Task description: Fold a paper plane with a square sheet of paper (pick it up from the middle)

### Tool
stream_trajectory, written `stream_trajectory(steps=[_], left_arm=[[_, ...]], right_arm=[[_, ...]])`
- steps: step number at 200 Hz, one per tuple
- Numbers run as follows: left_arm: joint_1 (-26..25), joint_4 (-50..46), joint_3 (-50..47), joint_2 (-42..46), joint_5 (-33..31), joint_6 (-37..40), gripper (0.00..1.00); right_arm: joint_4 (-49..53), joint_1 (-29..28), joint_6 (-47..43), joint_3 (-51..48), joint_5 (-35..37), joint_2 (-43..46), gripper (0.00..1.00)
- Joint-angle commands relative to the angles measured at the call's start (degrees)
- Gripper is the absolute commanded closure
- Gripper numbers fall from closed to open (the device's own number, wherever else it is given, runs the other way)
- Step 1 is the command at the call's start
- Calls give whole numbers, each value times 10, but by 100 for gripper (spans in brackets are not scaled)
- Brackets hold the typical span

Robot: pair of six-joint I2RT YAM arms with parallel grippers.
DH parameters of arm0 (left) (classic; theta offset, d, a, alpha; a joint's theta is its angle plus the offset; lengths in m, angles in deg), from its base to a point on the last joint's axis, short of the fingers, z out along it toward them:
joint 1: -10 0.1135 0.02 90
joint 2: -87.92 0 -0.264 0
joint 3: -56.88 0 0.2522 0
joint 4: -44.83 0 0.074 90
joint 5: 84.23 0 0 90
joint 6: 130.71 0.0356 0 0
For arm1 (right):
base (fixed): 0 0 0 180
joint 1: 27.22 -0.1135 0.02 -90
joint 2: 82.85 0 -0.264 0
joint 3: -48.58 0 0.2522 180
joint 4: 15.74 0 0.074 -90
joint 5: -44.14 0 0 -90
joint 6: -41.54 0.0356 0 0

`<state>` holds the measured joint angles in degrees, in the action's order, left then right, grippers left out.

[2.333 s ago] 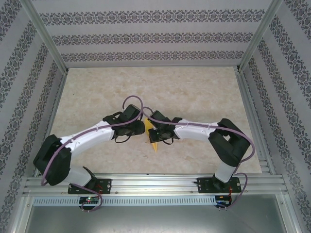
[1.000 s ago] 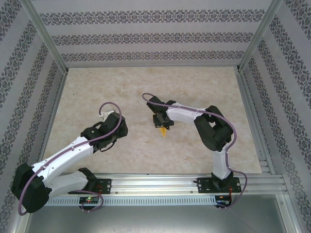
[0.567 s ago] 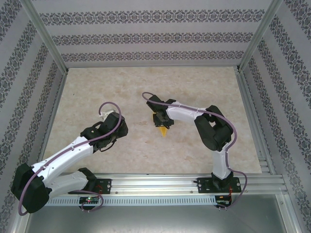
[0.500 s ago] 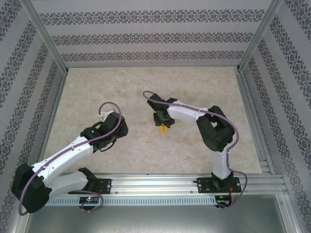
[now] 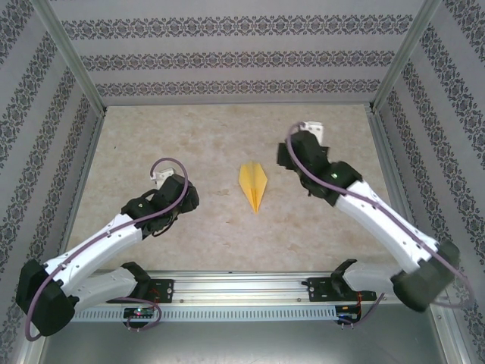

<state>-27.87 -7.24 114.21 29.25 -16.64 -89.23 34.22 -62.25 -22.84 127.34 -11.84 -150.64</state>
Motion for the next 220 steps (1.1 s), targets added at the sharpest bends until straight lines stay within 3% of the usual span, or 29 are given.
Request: stream_trajectory(steps=[1, 20, 31, 56, 96, 111, 130, 152, 160, 171, 177, 189, 204, 220], left_arm=[[7, -33, 7, 24, -74, 21, 12], [8, -27, -2, 34, -138, 46, 0], [16, -36, -3, 33, -180, 51, 0], [73, -13, -11, 28, -228, 99, 0], [206, 143, -68, 16, -181, 203, 0], [237, 178, -80, 0, -186, 221, 0], [252, 255, -105, -14, -200, 264, 0], [260, 362, -137, -35, -200, 305, 0], [261, 413, -149, -49, -195, 321, 0], [263, 484, -164, -73, -179, 350, 0], [263, 514, -167, -87, -170, 368, 0], [263, 583, -172, -121, -146, 401, 0], [265, 690, -186, -176, -112, 438, 0], [265, 741, -181, -220, -83, 466, 0]], right_arm=[[-115, 57, -38, -129, 118, 41, 10], [-190, 132, -68, -222, 114, 62, 8], [-218, 178, -78, -252, 97, 53, 2], [-359, 247, -156, -321, 7, 10, 2], [-621, 276, -246, -383, -149, -74, 2], [-642, 288, -263, -364, -197, -102, 2], [-720, 294, -309, -381, -229, -128, 2], [-823, 339, -280, -437, -300, -130, 2], [-913, 360, -262, -479, -326, -152, 2], [-1074, 362, -249, -504, -309, -224, 2], [-1035, 361, -251, -495, -310, -215, 2], [-827, 352, -252, -419, -268, -170, 2], [-927, 349, -245, -445, -232, -198, 2], [-883, 346, -244, -437, -215, -184, 2]])
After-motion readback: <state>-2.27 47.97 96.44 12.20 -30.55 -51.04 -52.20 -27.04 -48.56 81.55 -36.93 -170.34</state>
